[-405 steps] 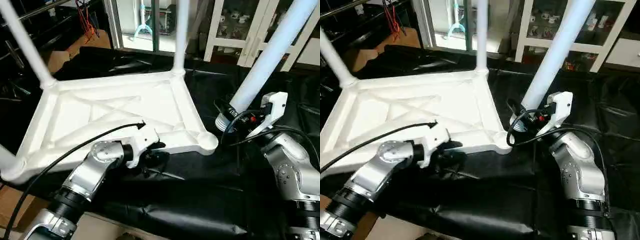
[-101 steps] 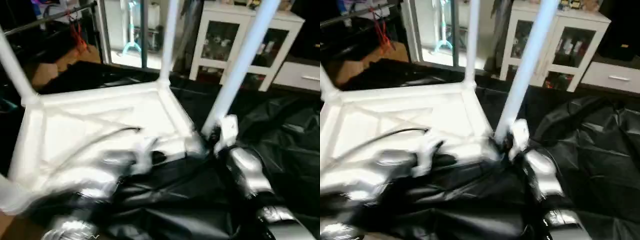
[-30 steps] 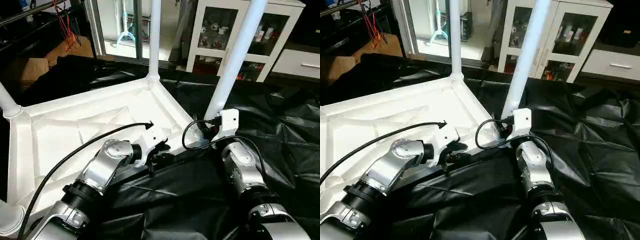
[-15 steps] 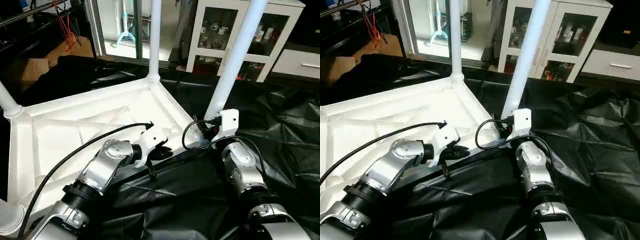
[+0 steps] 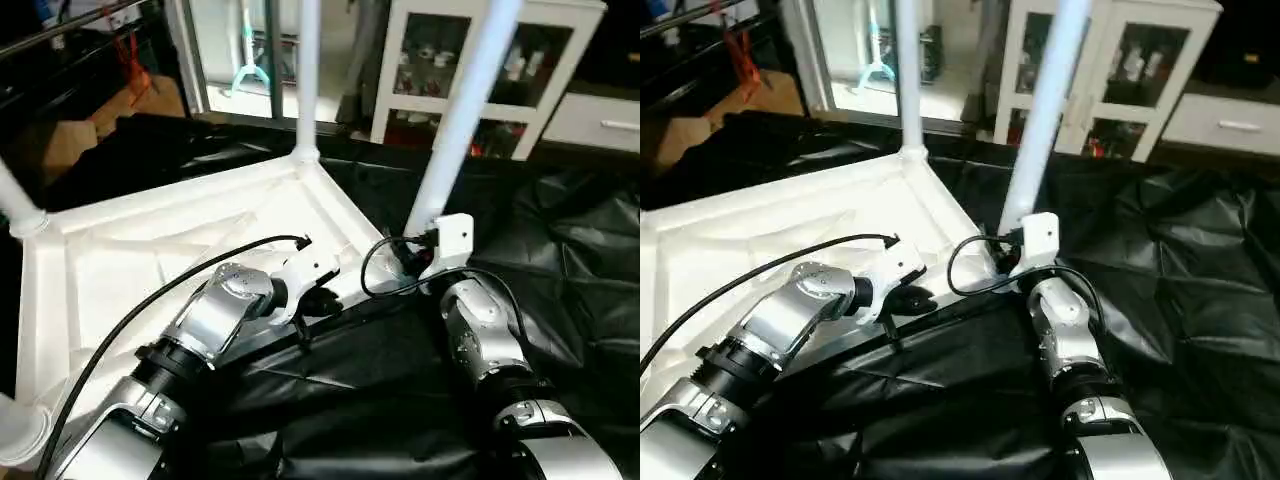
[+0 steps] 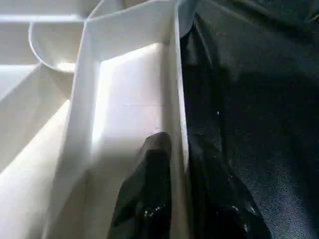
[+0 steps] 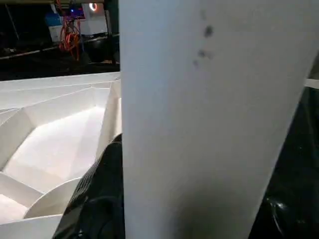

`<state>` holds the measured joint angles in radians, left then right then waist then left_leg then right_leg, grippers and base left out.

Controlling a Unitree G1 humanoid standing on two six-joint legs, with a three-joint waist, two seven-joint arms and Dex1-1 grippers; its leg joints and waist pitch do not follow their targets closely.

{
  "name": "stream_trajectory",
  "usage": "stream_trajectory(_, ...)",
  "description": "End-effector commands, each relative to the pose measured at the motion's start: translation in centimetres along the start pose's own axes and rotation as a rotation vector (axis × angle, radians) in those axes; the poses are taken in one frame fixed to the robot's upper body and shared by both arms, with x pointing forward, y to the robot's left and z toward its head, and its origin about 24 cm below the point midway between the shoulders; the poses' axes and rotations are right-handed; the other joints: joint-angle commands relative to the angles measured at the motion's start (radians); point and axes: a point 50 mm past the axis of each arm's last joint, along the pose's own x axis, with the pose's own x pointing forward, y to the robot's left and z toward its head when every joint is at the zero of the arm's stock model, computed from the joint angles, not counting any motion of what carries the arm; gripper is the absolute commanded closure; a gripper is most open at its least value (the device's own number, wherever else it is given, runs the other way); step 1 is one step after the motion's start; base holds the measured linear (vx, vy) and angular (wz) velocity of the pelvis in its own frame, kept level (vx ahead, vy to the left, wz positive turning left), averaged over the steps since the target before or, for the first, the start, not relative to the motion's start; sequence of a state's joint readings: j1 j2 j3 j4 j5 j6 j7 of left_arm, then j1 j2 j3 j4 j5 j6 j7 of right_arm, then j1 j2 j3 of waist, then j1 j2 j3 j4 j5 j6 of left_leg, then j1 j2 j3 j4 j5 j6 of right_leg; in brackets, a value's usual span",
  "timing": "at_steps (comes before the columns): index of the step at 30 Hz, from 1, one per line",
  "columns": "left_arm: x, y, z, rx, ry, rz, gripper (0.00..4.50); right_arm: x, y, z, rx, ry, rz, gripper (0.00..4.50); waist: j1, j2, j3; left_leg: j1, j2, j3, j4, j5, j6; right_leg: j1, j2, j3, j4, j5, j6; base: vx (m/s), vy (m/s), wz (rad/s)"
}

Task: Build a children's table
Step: Insert table leg to table base

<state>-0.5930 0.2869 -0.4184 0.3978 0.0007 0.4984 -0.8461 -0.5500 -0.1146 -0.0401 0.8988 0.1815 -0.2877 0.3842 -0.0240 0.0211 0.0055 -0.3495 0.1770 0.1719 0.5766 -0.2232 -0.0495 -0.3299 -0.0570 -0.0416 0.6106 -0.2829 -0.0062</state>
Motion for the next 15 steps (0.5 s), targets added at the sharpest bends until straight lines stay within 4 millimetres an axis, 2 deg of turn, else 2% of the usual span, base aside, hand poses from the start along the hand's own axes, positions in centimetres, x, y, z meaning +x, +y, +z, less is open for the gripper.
stream_trajectory(1,-0.81,1.16,-1.47,-0.01,0.084,0.077,3.45,-2.47,0.79,-5.33,0.012,0.244,0.048,2.54,-0.001,0.012,-0.021,-0.001,0.062,-0.021,-0.06,-0.053,0.077,0.026,-0.089,0.046,-0.06,0.249,-0.288,0.0,0.0,0.0)
stream_trajectory(4,-0.91,1.18,-1.46,-0.001,0.104,0.076,3.28,-2.4,0.81,-5.28,0.012,0.242,0.049,2.54,-0.002,0.012,-0.023,-0.001,0.063,-0.022,-0.058,-0.022,0.094,0.027,-0.088,0.044,-0.055,0.297,-0.287,0.0,0.0,0.0)
stream_trajectory(8,-0.98,1.26,-1.35,-0.006,0.118,0.075,3.12,-2.28,0.75,-5.19,0.011,0.24,0.046,2.54,-0.004,0.014,-0.024,0.001,0.064,-0.023,-0.058,-0.025,0.099,0.026,-0.087,0.043,-0.054,0.3,-0.295,0.0,0.0,0.0)
stream_trajectory(10,-1.0,1.34,-1.34,-0.011,0.117,0.078,3.46,-2.25,0.74,-5.17,0.011,0.239,0.044,2.54,-0.004,0.017,-0.023,0.001,0.064,-0.022,-0.058,-0.031,0.098,0.026,-0.087,0.043,-0.056,0.299,-0.298,0.0,0.0,0.0)
stream_trajectory(13,-1.08,1.43,-1.51,-0.023,0.117,0.081,3.49,-2.25,0.74,-5.18,0.012,0.238,0.042,2.54,-0.004,0.017,-0.021,0.002,0.065,-0.022,-0.061,-0.058,0.089,0.024,-0.087,0.043,-0.059,0.256,-0.301,0.0,0.0,0.0)
stream_trajectory(15,-1.09,1.42,-1.59,-0.024,0.12,0.081,3.78,-2.26,0.73,-5.18,0.013,0.237,0.041,2.54,-0.004,0.017,-0.02,0.002,0.065,-0.022,-0.062,-0.066,0.085,0.024,-0.087,0.043,-0.059,0.24,-0.3,0.0,0.0,0.0)
